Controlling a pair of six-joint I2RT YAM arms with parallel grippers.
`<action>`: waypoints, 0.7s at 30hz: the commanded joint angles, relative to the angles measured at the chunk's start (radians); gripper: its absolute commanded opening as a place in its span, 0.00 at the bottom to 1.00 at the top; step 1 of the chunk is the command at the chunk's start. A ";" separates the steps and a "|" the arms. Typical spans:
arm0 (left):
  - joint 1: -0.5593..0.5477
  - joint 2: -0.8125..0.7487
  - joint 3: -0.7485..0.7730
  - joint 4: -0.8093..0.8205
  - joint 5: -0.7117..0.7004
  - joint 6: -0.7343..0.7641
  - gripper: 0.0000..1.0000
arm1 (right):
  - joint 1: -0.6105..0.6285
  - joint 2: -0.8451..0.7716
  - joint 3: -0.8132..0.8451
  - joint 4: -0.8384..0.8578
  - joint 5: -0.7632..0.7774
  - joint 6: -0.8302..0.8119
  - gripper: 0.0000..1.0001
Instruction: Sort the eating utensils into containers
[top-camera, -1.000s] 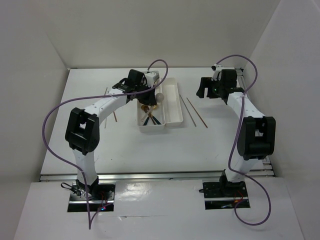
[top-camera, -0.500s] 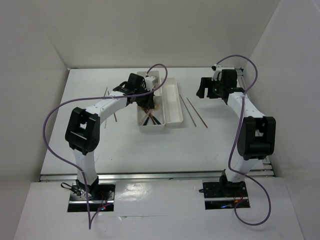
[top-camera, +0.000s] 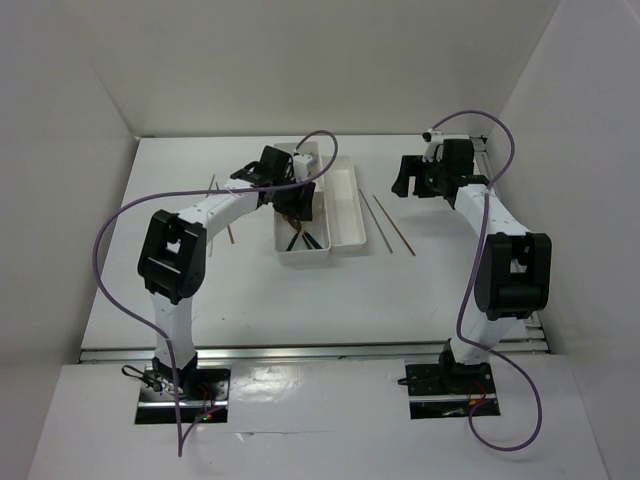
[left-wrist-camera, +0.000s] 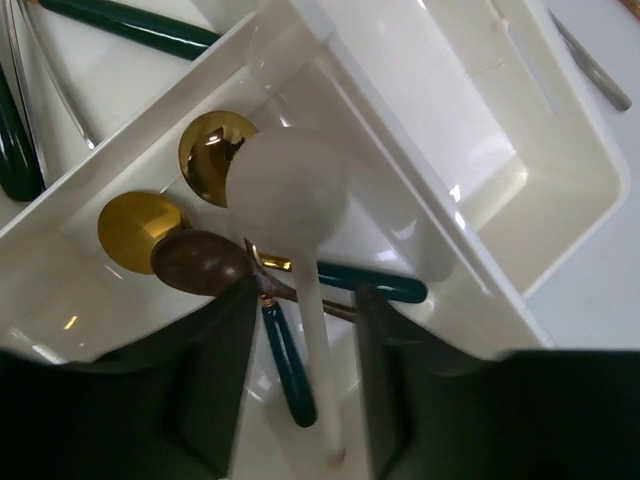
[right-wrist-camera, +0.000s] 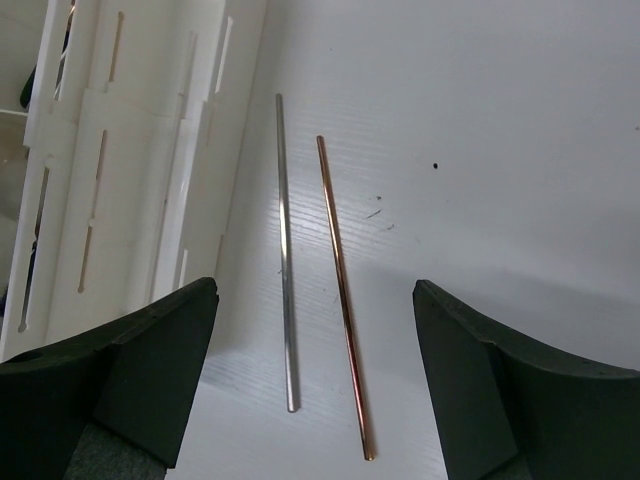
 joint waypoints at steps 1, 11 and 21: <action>0.003 -0.033 0.009 0.011 -0.009 0.020 0.65 | -0.006 0.000 0.016 -0.004 -0.018 0.009 0.86; 0.012 -0.102 0.047 0.031 -0.098 0.007 0.66 | -0.006 0.000 -0.013 -0.004 -0.050 -0.035 0.77; 0.091 -0.192 0.226 -0.063 -0.156 0.022 0.68 | 0.046 0.009 -0.140 -0.085 0.009 -0.392 0.47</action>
